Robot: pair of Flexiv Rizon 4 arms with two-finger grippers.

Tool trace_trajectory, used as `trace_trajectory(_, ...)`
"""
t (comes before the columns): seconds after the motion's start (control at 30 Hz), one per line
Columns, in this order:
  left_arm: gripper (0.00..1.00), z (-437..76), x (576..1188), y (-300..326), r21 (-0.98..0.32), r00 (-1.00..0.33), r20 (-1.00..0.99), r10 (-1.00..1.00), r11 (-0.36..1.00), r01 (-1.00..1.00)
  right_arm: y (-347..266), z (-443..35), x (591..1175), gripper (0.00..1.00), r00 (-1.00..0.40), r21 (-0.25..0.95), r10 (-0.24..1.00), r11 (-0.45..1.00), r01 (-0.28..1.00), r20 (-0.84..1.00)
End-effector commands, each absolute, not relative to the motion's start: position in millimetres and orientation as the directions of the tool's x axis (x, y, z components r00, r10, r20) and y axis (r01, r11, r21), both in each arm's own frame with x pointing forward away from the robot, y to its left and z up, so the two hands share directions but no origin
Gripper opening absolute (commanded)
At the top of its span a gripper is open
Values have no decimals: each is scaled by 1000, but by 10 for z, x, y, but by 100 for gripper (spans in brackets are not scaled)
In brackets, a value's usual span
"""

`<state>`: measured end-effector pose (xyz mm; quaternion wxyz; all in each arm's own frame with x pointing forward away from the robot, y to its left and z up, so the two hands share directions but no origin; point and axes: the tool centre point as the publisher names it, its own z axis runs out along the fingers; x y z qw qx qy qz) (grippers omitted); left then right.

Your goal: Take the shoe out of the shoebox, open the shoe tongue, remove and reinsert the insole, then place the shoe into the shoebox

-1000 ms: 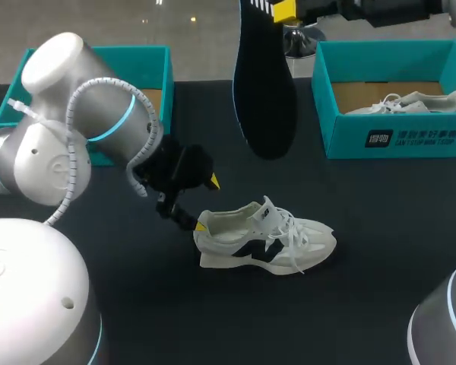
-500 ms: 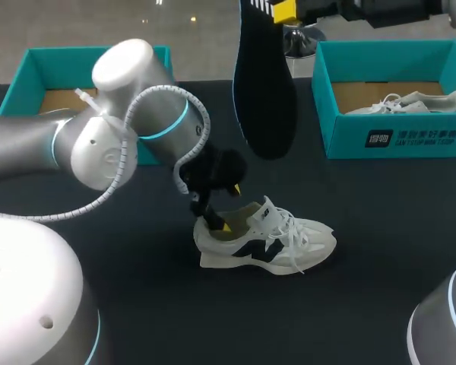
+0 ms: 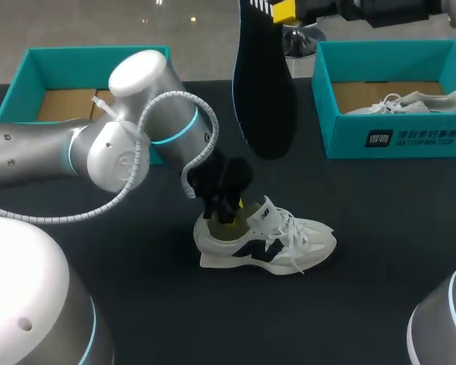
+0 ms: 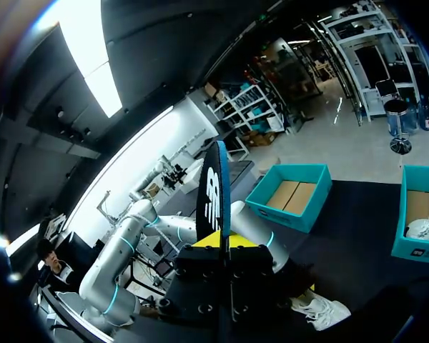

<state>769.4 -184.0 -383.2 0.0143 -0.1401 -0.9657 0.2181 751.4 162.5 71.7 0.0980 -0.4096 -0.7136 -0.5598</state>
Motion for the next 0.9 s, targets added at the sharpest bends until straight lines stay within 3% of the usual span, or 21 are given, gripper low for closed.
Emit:
trace_trajectory(0.03, 0, -3857, 7682, -1862, -419, -957, -27, 287, 867, 272, 1653, 723, 7532, 0, -643, 717, 478, 38, 696, 599)
trace_trajectory(0.57, 0, -3354, 7726, -1872, -489, -811, 16, 584, 713, 503, 1641, 792, 7520, 0, -645, 720, 474, 33, 693, 600)
trace_trajectory(0.9, 0, -3212, 7615, -1825, -557, -320, -18, 947, 256, 790, 1574, 1225, 7429, 0, -671, 720, 421, 60, 692, 610)
